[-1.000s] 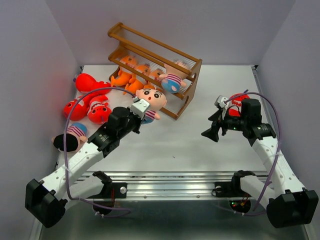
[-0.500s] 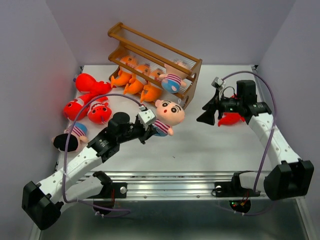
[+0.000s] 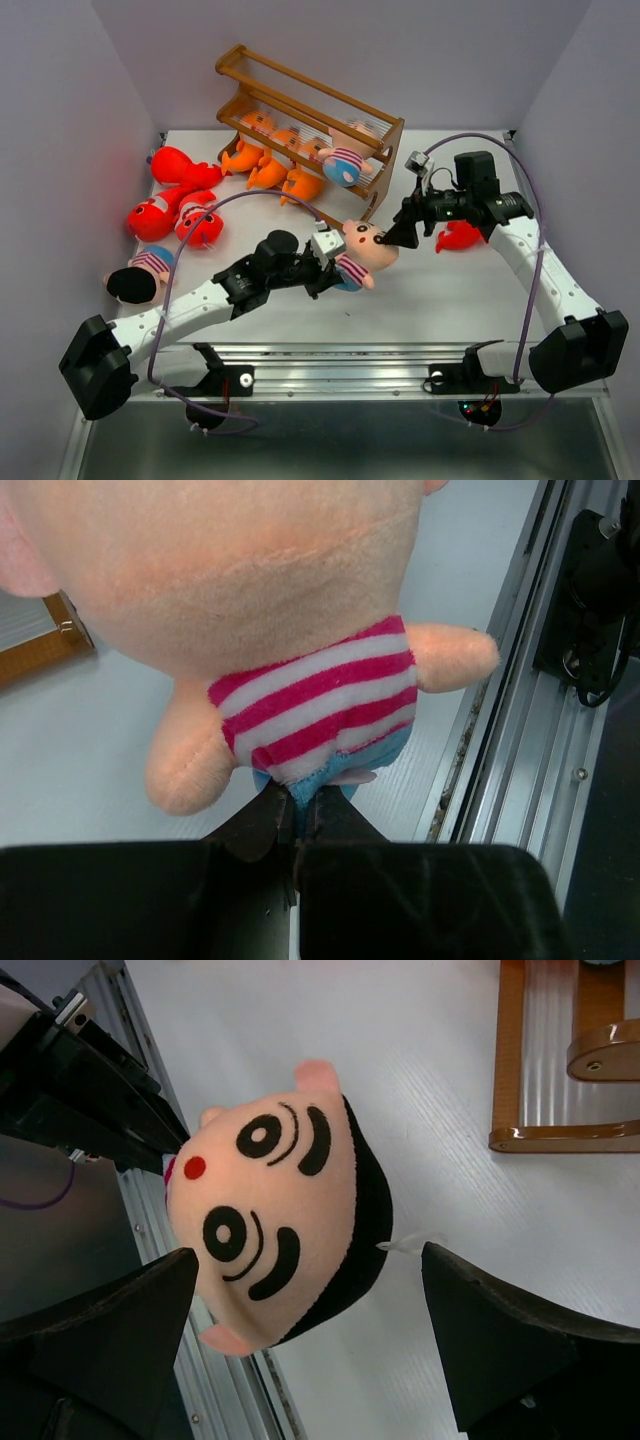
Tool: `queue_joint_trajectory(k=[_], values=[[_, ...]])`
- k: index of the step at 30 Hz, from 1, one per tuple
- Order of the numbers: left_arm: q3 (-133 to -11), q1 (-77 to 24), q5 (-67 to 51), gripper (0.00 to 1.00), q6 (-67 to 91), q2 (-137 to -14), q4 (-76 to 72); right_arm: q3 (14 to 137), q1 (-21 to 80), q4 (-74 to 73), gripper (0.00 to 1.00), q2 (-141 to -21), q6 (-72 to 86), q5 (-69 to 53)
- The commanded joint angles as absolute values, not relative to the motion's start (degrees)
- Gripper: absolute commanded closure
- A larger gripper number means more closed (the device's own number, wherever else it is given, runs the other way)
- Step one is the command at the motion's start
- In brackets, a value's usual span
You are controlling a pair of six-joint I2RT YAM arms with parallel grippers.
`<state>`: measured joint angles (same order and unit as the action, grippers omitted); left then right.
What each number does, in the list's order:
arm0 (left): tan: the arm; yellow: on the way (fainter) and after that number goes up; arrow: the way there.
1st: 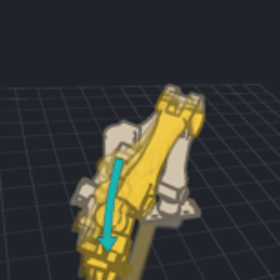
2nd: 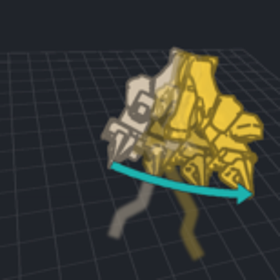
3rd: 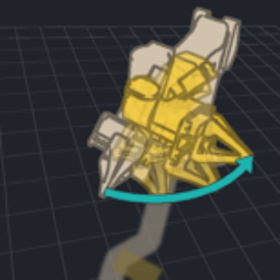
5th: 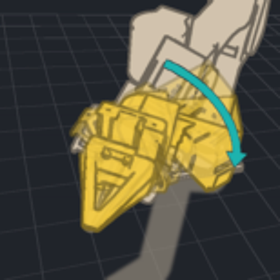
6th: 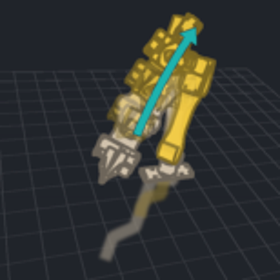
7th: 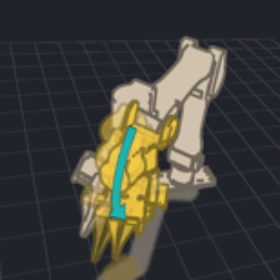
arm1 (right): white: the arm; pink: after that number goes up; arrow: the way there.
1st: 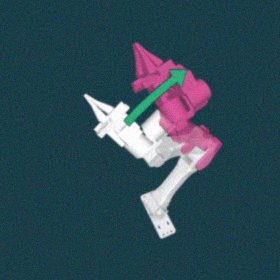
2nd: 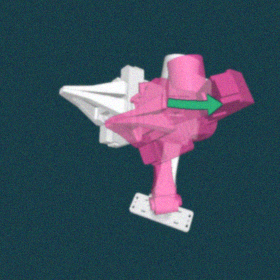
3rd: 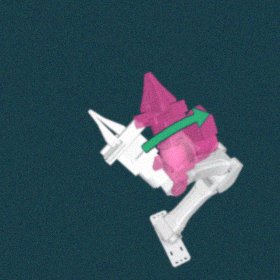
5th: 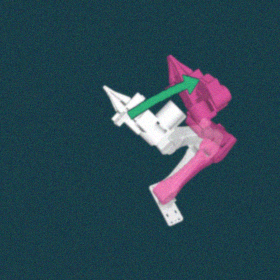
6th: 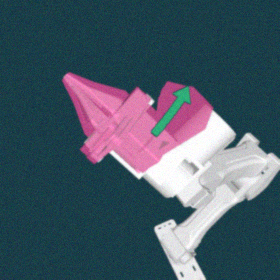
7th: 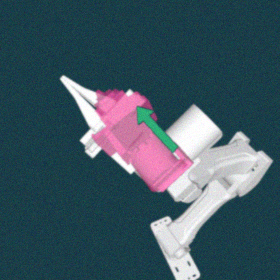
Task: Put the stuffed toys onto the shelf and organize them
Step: Pass the stuffed toy from the left arm to the right
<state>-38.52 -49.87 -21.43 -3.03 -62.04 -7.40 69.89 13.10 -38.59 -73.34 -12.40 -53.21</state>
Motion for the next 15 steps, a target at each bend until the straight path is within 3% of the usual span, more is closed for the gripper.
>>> queue_joint_trajectory(k=[1, 7, 9, 10, 11, 13, 14, 15], values=[[-42.0, -50.8, -20.7, 1.0, -1.7, -62.8, -14.2, 69.3, 15.3, -40.6, 0.03, -74.0, -13.1, -50.9], [-41.9, -51.3, -21.4, 1.0, -0.4, -62.9, -17.2, 67.9, 17.1, -40.5, 0.19, -75.3, -13.5, -48.7], [-41.6, -51.4, -22.1, 1.0, -0.4, -63.1, -18.0, 67.9, 17.1, -40.7, 0.39, -75.9, -14.0, -50.2], [-41.5, -51.5, -22.3, 1.0, 1.0, -63.3, -18.6, 68.1, 17.1, -40.7, 0.64, -75.9, -14.2, -50.8], [-41.2, -51.5, -22.5, 1.0, 1.7, -63.4, -18.9, 68.1, 17.1, -40.7, 0.75, -75.8, -14.6, -51.6], [-40.6, -51.5, -22.5, 0.87, 3.0, -63.3, -20.4, 68.3, 17.1, -40.5, 0.9, -75.2, -15.1, -51.9], [-39.5, -51.5, -22.2, 0.66, 5.3, -63.1, -21.3, 68.1, 17.1, -40.5, 0.99, -74.2, -15.5, -52.1], [-38.8, -51.5, -21.9, 0.58, 6.6, -62.8, -22.2, 67.9, 17.1, -40.4, 0.99, -73.6, -15.8, -52.2]])
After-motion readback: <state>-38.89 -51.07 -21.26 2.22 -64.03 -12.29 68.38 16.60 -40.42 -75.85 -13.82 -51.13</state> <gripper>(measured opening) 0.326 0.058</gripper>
